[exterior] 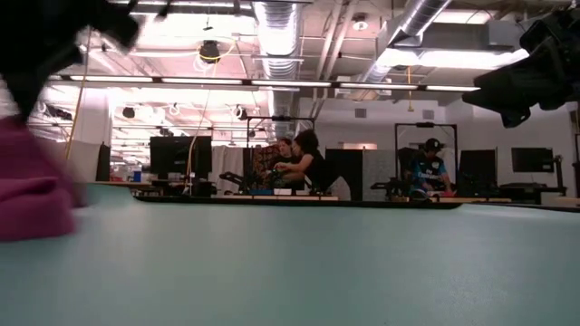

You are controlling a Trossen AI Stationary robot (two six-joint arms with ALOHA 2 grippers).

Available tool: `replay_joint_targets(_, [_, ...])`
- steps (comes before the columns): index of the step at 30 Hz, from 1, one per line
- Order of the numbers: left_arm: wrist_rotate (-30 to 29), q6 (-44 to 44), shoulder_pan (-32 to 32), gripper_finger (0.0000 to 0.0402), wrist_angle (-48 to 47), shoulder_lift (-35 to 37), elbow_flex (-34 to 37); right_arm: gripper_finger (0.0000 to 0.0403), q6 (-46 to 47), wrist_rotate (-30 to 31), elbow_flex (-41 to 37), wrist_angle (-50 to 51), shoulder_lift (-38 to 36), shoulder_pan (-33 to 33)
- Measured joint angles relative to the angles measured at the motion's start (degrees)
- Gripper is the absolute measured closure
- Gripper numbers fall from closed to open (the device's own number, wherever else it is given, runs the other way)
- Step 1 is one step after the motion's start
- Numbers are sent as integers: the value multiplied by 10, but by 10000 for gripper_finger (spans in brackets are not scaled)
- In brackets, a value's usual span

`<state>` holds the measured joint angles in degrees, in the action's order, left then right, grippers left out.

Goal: Roll towel
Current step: Fold the violet towel

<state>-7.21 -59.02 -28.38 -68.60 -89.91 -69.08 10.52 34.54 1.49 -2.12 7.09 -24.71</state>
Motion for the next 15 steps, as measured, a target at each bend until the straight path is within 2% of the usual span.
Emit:
replay_joint_targets(4, [-135,86,23,401,12,0,-97,200,0,0,-2,-22,0,0])
replay_joint_targets(6, [-175,146,33,401,28,0,-142,200,0,0,-2,-44,0,0])
replay_joint_targets(11, [-184,314,59,401,101,0,-215,200,-28,-1,-1,-100,20,0])
replay_joint_targets(15, [-167,383,84,401,137,0,-228,200,-73,-1,0,-186,72,1])
